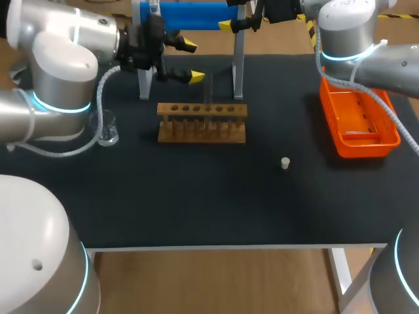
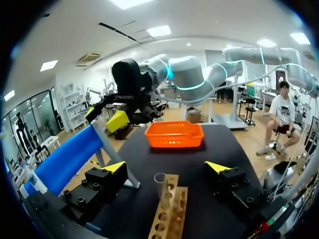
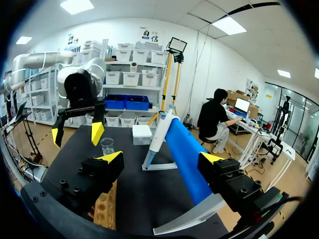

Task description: Invert the test tube, pick up the pipette, mount the tip to pipette, aspirate from beaker and dispense into the tube, eject the tip, return the pipette, and cap with the stopper.

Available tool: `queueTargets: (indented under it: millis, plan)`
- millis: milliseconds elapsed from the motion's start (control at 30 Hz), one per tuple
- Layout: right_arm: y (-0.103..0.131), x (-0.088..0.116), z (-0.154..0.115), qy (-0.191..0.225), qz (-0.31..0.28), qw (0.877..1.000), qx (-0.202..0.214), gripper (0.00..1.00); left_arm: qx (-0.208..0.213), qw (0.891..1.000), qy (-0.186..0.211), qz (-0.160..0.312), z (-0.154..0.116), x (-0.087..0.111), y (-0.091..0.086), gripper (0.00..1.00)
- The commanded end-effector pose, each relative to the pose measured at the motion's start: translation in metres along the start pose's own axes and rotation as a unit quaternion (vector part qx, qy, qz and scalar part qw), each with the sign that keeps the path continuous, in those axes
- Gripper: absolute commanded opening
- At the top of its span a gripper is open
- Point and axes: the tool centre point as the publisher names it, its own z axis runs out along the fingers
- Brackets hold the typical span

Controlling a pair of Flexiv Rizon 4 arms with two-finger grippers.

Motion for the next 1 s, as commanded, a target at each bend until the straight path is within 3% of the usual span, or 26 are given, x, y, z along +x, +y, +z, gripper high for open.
queueTargets:
  millis: [33, 400, 1000]
  plan:
    - [0.0, -0.001, -0.001, 0.002, 0.0, 1.0, 0.001, 1.0, -0.005, 1.0, 0.004, -0.008, 0.014, -0.001, 0.004, 1.0]
    - [0.0, -0.001, -0.001, 0.002, 0.0, 1.0, 0.001, 1.0, -0.021, 0.999, 0.006, -0.031, 0.034, -0.002, 0.021, 1.0]
    - [0.0, -0.001, -0.001, 0.002, 0.0, 1.0, 0.001, 1.0, -0.031, 0.999, 0.012, -0.018, 0.054, -0.001, 0.039, 1.0]
